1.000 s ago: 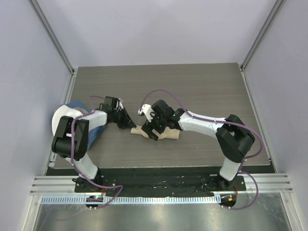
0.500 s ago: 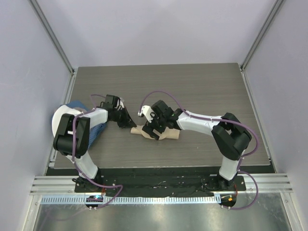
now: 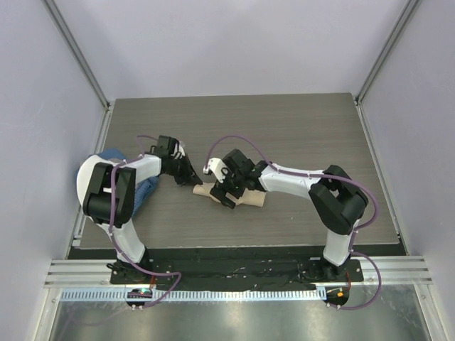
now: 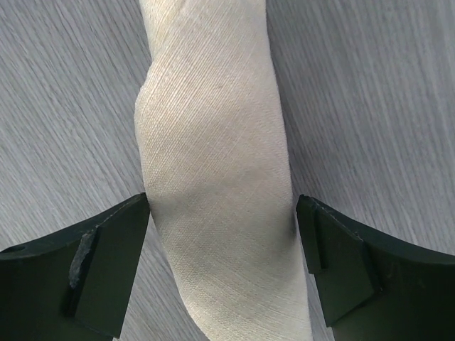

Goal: Fold the napkin, place the utensils inside, and roll it up
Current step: Roll the napkin with the utensil

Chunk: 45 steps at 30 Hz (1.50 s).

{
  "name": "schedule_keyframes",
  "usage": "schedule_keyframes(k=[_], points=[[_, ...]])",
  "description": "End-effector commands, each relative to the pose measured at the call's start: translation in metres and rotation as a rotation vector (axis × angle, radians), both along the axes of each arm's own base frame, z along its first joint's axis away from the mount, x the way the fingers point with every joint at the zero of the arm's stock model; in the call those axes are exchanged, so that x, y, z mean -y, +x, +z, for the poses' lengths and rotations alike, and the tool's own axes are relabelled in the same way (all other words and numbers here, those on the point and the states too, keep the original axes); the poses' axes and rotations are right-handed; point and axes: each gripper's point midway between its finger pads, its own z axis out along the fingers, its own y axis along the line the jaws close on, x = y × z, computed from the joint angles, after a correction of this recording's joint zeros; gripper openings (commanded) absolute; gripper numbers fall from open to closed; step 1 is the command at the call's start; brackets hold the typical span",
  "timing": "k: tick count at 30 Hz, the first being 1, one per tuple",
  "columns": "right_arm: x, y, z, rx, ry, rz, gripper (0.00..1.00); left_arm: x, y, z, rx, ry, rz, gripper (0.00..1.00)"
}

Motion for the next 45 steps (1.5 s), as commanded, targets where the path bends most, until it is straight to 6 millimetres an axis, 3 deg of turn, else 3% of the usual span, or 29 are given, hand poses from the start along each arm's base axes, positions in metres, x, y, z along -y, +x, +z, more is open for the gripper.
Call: schedule_keyframes(k=[1,9,17,19,22,24,25,29,34,36,38,39,42,45], points=[[-0.006,0.009,0.005,0.025,0.003,0.007,0.93,-0.004,0.009,0.0,0.016,0.017,-0.008,0.0],[0.0,0.015,-0.005,-0.021,-0.013,-0.019,0.86,-0.003,0.013,0.0,0.013,0.012,-0.012,0.0],[0.007,0.018,-0.019,-0.08,-0.058,-0.078,0.6,0.0,0.023,0.003,0.023,0.01,-0.009,0.0],[0.011,0.018,-0.024,-0.097,-0.08,-0.103,0.58,0.0,0.03,0.006,0.035,0.013,-0.005,0.0],[0.014,0.018,-0.03,-0.123,-0.094,-0.159,0.54,0.001,0.041,0.007,0.043,0.018,0.008,0.09],[0.019,0.02,-0.036,-0.128,-0.113,-0.209,0.51,0.0,0.053,0.012,0.061,0.022,0.022,0.27],[0.021,0.022,-0.037,-0.14,-0.112,-0.262,0.5,-0.002,0.058,0.014,0.065,0.034,0.032,0.41],[0.034,0.033,-0.044,-0.153,-0.12,-0.435,0.49,-0.021,0.09,0.039,0.134,0.072,0.104,0.67],[0.064,0.058,-0.042,-0.122,-0.117,-0.694,0.48,-0.058,0.117,0.082,0.241,0.124,0.226,0.77],[0.086,0.073,-0.041,-0.121,-0.102,-0.829,0.48,-0.072,0.121,0.096,0.273,0.15,0.258,0.78],[0.103,0.084,-0.037,-0.116,-0.079,-0.933,0.48,-0.082,0.122,0.117,0.322,0.177,0.275,0.8],[0.121,0.094,-0.037,-0.103,-0.081,-0.997,0.48,-0.083,0.118,0.121,0.322,0.182,0.272,0.81],[0.143,0.108,-0.037,-0.083,-0.082,-1.088,0.49,-0.087,0.11,0.138,0.357,0.19,0.264,0.83],[0.153,0.116,-0.04,-0.081,-0.081,-1.127,0.51,-0.088,0.1,0.148,0.384,0.194,0.246,0.84]])
